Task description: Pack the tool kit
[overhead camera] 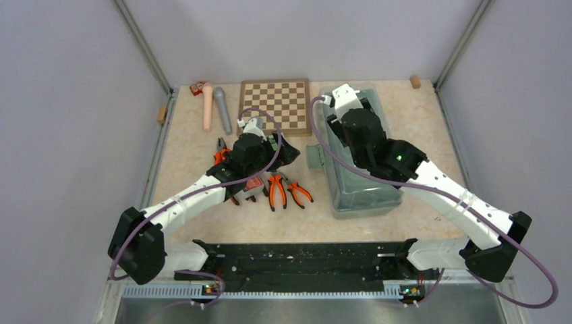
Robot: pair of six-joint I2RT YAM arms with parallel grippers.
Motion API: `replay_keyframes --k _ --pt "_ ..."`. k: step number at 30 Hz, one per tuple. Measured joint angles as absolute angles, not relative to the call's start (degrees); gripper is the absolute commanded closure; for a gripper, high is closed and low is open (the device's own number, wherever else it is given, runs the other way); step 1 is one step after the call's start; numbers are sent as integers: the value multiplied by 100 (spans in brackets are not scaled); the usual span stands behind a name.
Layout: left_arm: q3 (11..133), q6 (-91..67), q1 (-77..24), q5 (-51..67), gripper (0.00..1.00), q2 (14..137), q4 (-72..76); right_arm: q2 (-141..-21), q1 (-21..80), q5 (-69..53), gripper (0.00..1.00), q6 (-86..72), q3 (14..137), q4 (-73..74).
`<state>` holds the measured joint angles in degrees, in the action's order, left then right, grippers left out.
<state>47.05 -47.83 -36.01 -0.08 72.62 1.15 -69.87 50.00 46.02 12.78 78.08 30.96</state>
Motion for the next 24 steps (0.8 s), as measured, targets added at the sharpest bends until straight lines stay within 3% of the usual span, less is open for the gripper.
replay_keyframes --k 14,16,20,24 --pt "4705 -4781 -3605 119 12 7264 80 -7644 3994 3328 63 478 7540 3317" --pt "4705 -4779 -3605 161 12 7264 80 -7714 3870 3227 69 379 7537 3291" --pt "4705 -4770 -3605 200 12 7293 80 -7824 3682 3037 97 207 7540 3275" --pt "4705 -4757 -3605 213 12 7395 80 -7800 3614 3127 100 -80 7579 3321"
